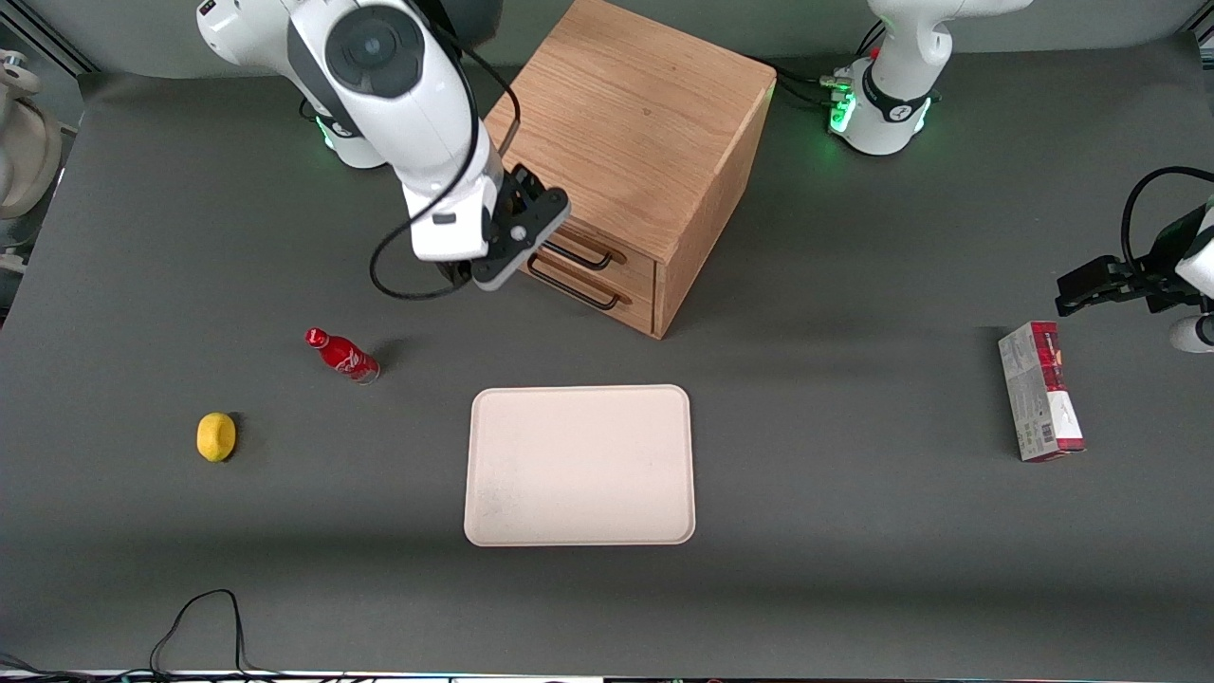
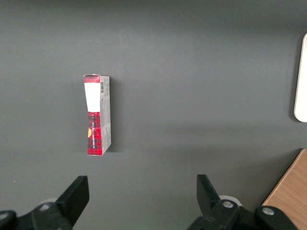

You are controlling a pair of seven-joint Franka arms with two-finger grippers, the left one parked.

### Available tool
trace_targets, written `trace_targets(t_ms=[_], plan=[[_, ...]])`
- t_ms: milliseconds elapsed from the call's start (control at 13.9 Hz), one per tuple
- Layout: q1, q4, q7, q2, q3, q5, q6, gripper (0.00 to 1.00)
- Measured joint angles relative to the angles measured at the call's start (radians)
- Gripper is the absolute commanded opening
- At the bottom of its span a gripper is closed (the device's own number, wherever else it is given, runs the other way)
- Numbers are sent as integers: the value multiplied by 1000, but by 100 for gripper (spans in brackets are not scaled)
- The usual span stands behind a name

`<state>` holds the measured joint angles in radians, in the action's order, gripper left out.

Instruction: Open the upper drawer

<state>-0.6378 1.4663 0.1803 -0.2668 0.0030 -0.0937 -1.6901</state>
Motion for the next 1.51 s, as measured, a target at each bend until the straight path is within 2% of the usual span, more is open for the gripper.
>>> trace_targets(t_ms=[288,791,1511], plan=[[1,24,63,-46,-5,-62,-41,100],[-29,169,80,-43,2,-66,-158,100],[-36,285,88,2,-1,-69,-250,100]])
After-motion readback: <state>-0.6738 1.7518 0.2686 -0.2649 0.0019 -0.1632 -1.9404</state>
